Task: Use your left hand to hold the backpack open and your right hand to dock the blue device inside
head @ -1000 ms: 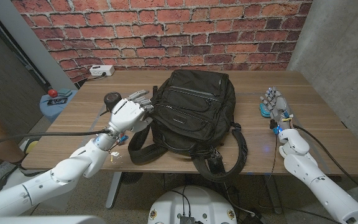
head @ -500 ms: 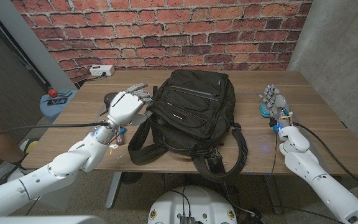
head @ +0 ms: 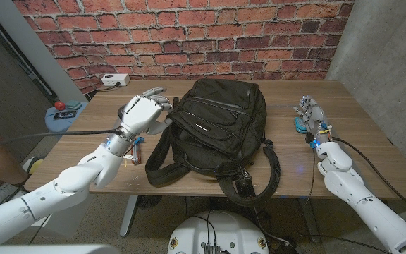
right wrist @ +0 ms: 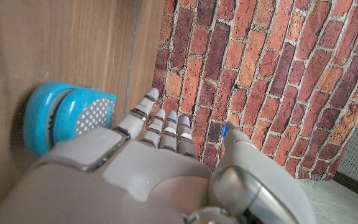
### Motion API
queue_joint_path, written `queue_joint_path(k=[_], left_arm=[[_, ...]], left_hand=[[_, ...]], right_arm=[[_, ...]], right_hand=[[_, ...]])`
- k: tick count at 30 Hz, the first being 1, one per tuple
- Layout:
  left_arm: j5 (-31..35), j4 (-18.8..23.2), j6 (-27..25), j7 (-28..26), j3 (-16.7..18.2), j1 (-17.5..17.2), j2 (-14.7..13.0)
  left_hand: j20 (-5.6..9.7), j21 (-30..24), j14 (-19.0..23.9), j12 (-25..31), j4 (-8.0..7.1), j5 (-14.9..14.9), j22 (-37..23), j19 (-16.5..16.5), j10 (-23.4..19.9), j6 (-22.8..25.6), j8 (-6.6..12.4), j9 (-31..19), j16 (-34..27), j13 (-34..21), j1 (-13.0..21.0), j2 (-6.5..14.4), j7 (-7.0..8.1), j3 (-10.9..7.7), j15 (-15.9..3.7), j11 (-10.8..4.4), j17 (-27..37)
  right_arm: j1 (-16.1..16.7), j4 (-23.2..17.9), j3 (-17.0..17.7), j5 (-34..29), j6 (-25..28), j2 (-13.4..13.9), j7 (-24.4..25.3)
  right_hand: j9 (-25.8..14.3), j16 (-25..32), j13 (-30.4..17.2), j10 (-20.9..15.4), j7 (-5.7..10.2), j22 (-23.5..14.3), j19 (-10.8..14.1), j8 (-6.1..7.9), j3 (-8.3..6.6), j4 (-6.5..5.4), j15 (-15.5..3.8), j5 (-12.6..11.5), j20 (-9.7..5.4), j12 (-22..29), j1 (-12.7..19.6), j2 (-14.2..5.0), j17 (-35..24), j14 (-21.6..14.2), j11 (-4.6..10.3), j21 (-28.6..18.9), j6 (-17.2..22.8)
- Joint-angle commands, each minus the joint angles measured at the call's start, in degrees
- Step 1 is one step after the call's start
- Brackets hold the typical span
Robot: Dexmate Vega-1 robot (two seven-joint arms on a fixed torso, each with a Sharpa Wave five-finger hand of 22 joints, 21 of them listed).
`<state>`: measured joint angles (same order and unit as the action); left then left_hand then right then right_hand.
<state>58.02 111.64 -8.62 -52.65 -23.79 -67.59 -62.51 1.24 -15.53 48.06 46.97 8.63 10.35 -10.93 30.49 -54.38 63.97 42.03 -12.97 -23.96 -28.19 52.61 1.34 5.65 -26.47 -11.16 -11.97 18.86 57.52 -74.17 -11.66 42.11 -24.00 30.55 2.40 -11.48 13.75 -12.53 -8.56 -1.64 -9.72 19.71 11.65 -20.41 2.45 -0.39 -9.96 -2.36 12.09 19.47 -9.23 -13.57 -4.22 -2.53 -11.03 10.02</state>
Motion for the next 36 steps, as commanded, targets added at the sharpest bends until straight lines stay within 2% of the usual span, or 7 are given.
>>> queue_joint_path(k=[1,13,19,36], left_arm=[[-3.1,-1.2,2.3,1.9,0.0,3.0,3.8],[-5.8,-2.3,3.3,3.7,0.3,5.7,6.5],[-6.0,-3.1,3.6,3.9,-0.3,7.1,8.0],[-8.4,-4.9,5.6,5.9,-1.4,11.3,10.7]], left_hand=[[0.51,0.1,0.4,-0.2,0.39,0.0,0.0,0.2,-0.7,0.6,-0.18,0.2,-0.2,-0.3,0.1,-0.1,-0.09,0.11,0.00,0.09,0.2],[0.38,0.2,0.0,-0.3,0.53,0.1,0.0,-0.1,-0.7,0.6,-0.61,0.8,-0.3,-0.9,0.3,-0.1,-0.07,0.23,0.19,0.14,0.5],[0.10,0.3,0.5,0.0,0.70,0.4,0.0,-0.2,-1.2,0.6,-0.90,1.1,-0.1,-1.4,0.8,0.0,-0.98,-0.10,0.54,0.48,0.4],[0.07,0.4,0.7,1.0,0.80,0.8,0.0,-0.5,-1.7,0.8,-1.46,1.7,-0.2,-3.0,1.4,0.1,-1.41,0.18,0.41,0.73,1.2]], right_arm=[[1.2,-3.3,-0.7,-1.9,1.9,2.2,1.8],[1.6,-4.8,-1.5,-2.7,3.4,2.9,2.3],[2.3,-5.7,-1.4,-2.8,3.8,3.4,2.6],[3.9,-9.4,-1.9,-5.6,6.4,5.9,5.1]], right_hand=[[-0.1,-0.1,0.0,0.1,0.04,-0.2,0.2,0.03,-0.07,0.32,0.20,-0.1,-1.11,0.0,0.4,-0.36,-0.2,-0.3,0.22,-0.3,-0.3],[-0.1,-0.2,0.0,0.1,-0.01,-0.2,0.4,0.02,-0.20,0.60,0.25,-0.1,-1.16,0.0,0.7,-0.29,-0.1,-0.2,-0.07,-0.3,-0.3],[-0.1,-0.3,0.0,0.1,0.02,-0.2,0.3,0.01,-0.30,0.92,0.31,-0.1,-1.13,-0.1,1.0,-0.13,0.0,-0.1,-0.07,-0.3,-0.3],[-0.1,-0.4,0.0,0.1,-0.02,-0.2,0.2,0.01,-0.48,1.44,0.33,-0.2,-1.03,0.0,1.6,-0.04,0.2,0.0,-0.05,-0.3,-0.4]])
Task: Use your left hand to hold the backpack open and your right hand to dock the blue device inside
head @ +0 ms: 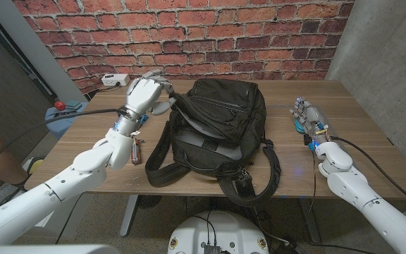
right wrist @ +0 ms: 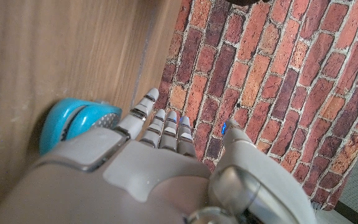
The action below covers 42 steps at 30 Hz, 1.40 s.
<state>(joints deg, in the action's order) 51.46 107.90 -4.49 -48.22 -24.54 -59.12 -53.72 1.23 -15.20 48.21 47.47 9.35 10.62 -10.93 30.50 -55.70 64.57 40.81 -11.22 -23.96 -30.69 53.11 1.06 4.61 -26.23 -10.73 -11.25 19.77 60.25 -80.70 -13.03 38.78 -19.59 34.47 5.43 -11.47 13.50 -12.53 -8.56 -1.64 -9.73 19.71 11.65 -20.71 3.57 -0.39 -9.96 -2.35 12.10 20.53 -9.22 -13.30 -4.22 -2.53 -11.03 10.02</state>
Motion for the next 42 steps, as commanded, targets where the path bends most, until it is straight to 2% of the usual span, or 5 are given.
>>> queue_joint_path(k=[1,22,26,37,42], left_arm=[[-2.0,-1.2,1.5,1.7,-0.7,3.0,2.0],[-7.2,-3.5,2.4,4.7,-0.8,6.8,5.5],[-8.2,-4.5,3.2,5.2,-1.1,8.0,6.1],[-8.8,-8.1,5.1,5.9,-3.0,12.8,8.1],[-9.8,-8.8,5.4,6.9,-3.6,14.3,9.2]], left_hand=[[0.05,0.1,0.6,0.6,0.10,0.5,0.0,-0.5,-0.4,0.2,-0.25,-0.1,-0.2,-0.6,0.9,0.3,-0.37,-0.08,0.00,-0.03,0.2],[-0.17,0.4,0.2,1.5,0.01,0.9,0.0,-1.2,-0.2,0.2,-0.83,0.2,0.4,-2.4,1.5,0.6,-1.01,-0.15,0.12,0.45,0.6],[-0.24,0.4,0.2,1.8,-0.05,1.0,0.0,-1.3,-0.4,0.2,-0.93,0.2,0.7,-2.8,1.5,0.7,-0.88,-0.25,0.15,0.65,0.6],[-0.31,0.4,0.7,3.1,0.07,1.5,0.0,-1.4,-1.1,0.3,-1.04,0.0,0.9,-4.3,2.0,1.0,-1.97,-0.54,0.02,0.89,0.8],[-0.29,0.4,0.9,3.5,-0.01,1.7,0.0,-1.4,-1.2,0.4,-0.96,-0.2,1.1,-4.8,2.0,1.0,-2.13,-0.64,0.02,0.98,0.7]], right_arm=[[1.3,-3.4,-0.6,-2.8,2.4,2.3,2.5],[2.3,-8.1,-0.4,-7.2,6.5,5.6,6.9],[2.5,-9.4,-0.3,-8.4,8.3,6.7,8.1],[3.8,-13.6,-0.1,-11.9,13.4,9.7,11.6],[4.3,-16.0,-0.1,-13.5,17.2,11.1,13.5]], right_hand=[[-0.1,-0.2,0.0,0.1,-0.04,-0.2,0.2,0.01,-0.18,0.35,0.31,-0.2,-1.03,0.0,0.5,-0.03,-0.1,-0.1,-0.06,-0.3,-0.4],[-0.1,-0.3,0.0,0.0,-0.01,-0.2,0.2,0.08,-0.36,1.13,0.40,-0.2,-1.00,0.0,1.3,0.23,0.2,-0.2,-0.13,-0.3,-0.2],[-0.1,-0.3,0.0,-0.2,0.03,-0.2,0.2,0.16,-0.48,1.43,0.37,-0.2,-1.04,0.1,1.6,0.30,0.3,-0.2,-0.12,-0.3,0.0],[-0.1,-0.6,0.0,-1.1,-0.06,-0.2,0.2,0.31,-0.95,2.58,0.61,-0.4,-0.86,0.4,2.9,0.52,0.7,-0.2,-0.47,-0.2,0.4],[-0.1,-0.7,0.0,-1.4,-0.06,-0.2,0.2,0.48,-1.10,3.12,0.52,-0.4,-0.83,0.5,3.5,0.67,0.8,-0.3,-0.05,-0.2,0.9]])
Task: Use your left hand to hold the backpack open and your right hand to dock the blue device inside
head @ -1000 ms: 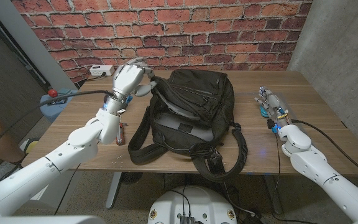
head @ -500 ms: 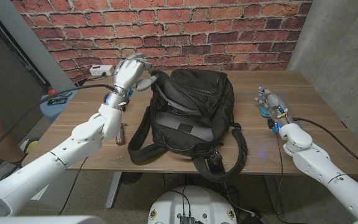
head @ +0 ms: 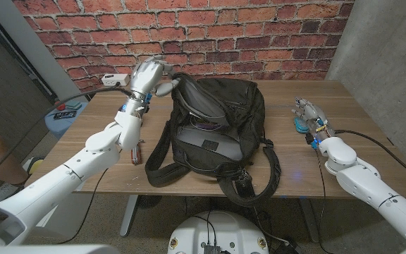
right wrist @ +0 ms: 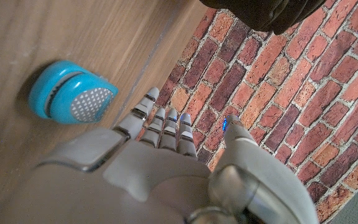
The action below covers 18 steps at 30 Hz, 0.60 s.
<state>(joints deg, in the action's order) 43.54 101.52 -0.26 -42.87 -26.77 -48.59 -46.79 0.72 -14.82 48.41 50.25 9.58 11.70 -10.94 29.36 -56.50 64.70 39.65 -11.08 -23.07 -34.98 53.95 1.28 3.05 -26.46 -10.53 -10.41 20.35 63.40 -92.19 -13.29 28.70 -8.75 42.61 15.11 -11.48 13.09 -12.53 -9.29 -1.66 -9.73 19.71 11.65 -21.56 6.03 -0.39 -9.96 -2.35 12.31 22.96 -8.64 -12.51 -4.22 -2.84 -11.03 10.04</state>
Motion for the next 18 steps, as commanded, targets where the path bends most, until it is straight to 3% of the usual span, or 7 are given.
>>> queue_joint_path(k=[1,18], left_arm=[[-2.1,-2.6,1.3,1.7,-1.5,4.0,2.4],[-6.1,-4.7,2.1,3.9,-2.6,6.6,5.2]], left_hand=[[0.22,0.1,0.7,0.8,-0.20,0.6,0.0,-0.3,-0.4,0.3,0.21,-0.4,0.2,-0.7,1.2,0.8,-0.58,-0.43,-0.19,0.15,0.2],[-0.02,0.3,0.8,2.1,-0.20,1.3,0.0,-0.8,-0.3,0.3,0.28,-0.8,0.8,-2.4,1.5,0.7,-1.00,-0.57,0.00,0.43,0.4]], right_arm=[[1.2,-5.0,0.1,-3.7,7.1,3.1,4.2],[1.6,-10.6,-0.2,-7.4,17.7,5.3,9.2]], right_hand=[[-0.1,-0.3,0.0,-0.7,-0.13,-0.2,0.2,0.52,-0.27,0.73,0.54,-0.4,-0.82,0.3,1.1,0.11,0.0,-0.3,0.20,-0.2,1.0],[-0.1,-0.2,-0.2,-2.9,-0.43,-0.1,0.8,0.97,-0.60,2.57,0.57,-0.4,-0.22,1.1,3.3,0.96,0.5,-1.6,-1.16,-0.4,2.7]])
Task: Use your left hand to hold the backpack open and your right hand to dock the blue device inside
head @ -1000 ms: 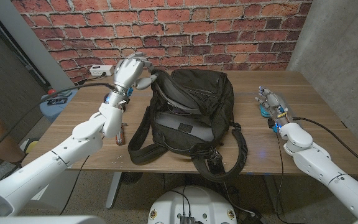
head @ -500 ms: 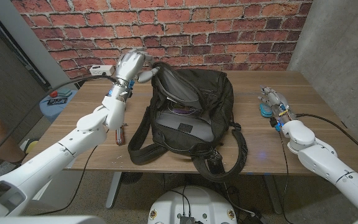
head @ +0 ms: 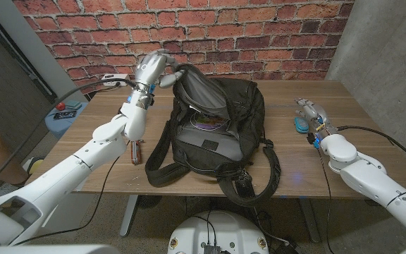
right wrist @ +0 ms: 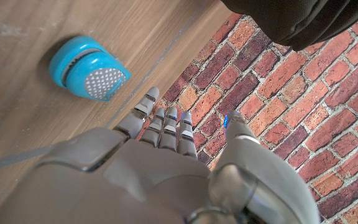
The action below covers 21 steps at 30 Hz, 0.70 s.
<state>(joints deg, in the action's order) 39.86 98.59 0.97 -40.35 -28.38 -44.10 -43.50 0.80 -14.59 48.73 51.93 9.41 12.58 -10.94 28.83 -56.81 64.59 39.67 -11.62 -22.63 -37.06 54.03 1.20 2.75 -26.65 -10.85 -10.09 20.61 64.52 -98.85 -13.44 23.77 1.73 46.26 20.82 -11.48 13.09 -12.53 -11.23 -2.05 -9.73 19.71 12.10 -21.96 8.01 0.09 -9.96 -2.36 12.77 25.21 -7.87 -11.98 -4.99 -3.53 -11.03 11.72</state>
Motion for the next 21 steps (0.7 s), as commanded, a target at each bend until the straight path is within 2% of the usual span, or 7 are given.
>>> queue_joint_path(k=[1,4,15,21], left_arm=[[-2.7,-1.9,0.9,1.5,-1.1,2.3,2.1],[-3.3,-2.5,1.2,1.7,-1.3,2.8,2.5],[-4.3,-3.5,1.8,2.4,-1.9,3.7,3.1],[-5.2,-3.7,1.3,2.8,-1.9,4.1,3.8]], left_hand=[[-0.13,0.1,0.4,0.4,0.01,0.4,0.0,-0.3,0.0,0.4,0.27,-0.3,0.4,-0.3,1.5,0.8,-0.74,-0.36,0.33,0.10,0.2],[-0.16,0.1,0.5,0.5,-0.01,0.5,0.0,-0.3,-0.1,0.3,0.32,-0.4,0.5,-0.3,1.5,0.8,-0.74,-0.40,0.34,0.13,0.2],[-0.15,0.1,0.4,0.6,-0.09,0.7,0.0,-0.5,-0.1,0.2,0.35,-0.6,0.7,-0.5,1.5,0.8,-0.81,-0.39,0.39,0.11,0.4],[-0.20,0.2,0.4,0.7,-0.10,0.9,-0.1,-0.6,-0.1,0.2,0.33,-0.6,0.9,-0.4,1.5,0.7,-0.90,-0.44,0.37,0.10,0.4]], right_arm=[[0.6,-4.3,-0.1,-2.7,8.0,1.8,3.9],[0.7,-5.8,-0.2,-3.4,10.9,2.2,5.1],[-0.3,-8.5,-0.9,-5.0,18.3,3.3,6.8],[-2.6,-9.5,-2.2,-6.0,23.3,3.8,6.9]], right_hand=[[-0.1,-0.1,-0.3,-1.2,-0.05,-0.1,0.9,0.58,-0.22,0.69,-0.01,-0.4,-0.14,0.7,1.2,0.23,0.0,-1.0,-0.56,-0.4,1.2],[0.0,0.0,-0.4,-2.2,-0.40,-0.1,1.3,0.77,-0.22,1.01,0.13,-0.4,0.07,1.0,1.8,0.46,0.1,-1.7,-1.13,-0.5,2.0],[0.0,0.4,-0.7,-4.0,-1.25,-0.1,2.2,1.20,0.10,1.36,0.56,-0.3,0.80,1.7,2.6,1.27,0.2,-3.5,-1.46,-0.7,3.7],[-0.1,0.5,-0.9,-5.0,-1.38,-0.1,2.6,1.40,0.24,1.45,0.70,-0.3,1.01,2.1,3.0,1.56,0.2,-4.0,-1.64,-0.7,4.5]])
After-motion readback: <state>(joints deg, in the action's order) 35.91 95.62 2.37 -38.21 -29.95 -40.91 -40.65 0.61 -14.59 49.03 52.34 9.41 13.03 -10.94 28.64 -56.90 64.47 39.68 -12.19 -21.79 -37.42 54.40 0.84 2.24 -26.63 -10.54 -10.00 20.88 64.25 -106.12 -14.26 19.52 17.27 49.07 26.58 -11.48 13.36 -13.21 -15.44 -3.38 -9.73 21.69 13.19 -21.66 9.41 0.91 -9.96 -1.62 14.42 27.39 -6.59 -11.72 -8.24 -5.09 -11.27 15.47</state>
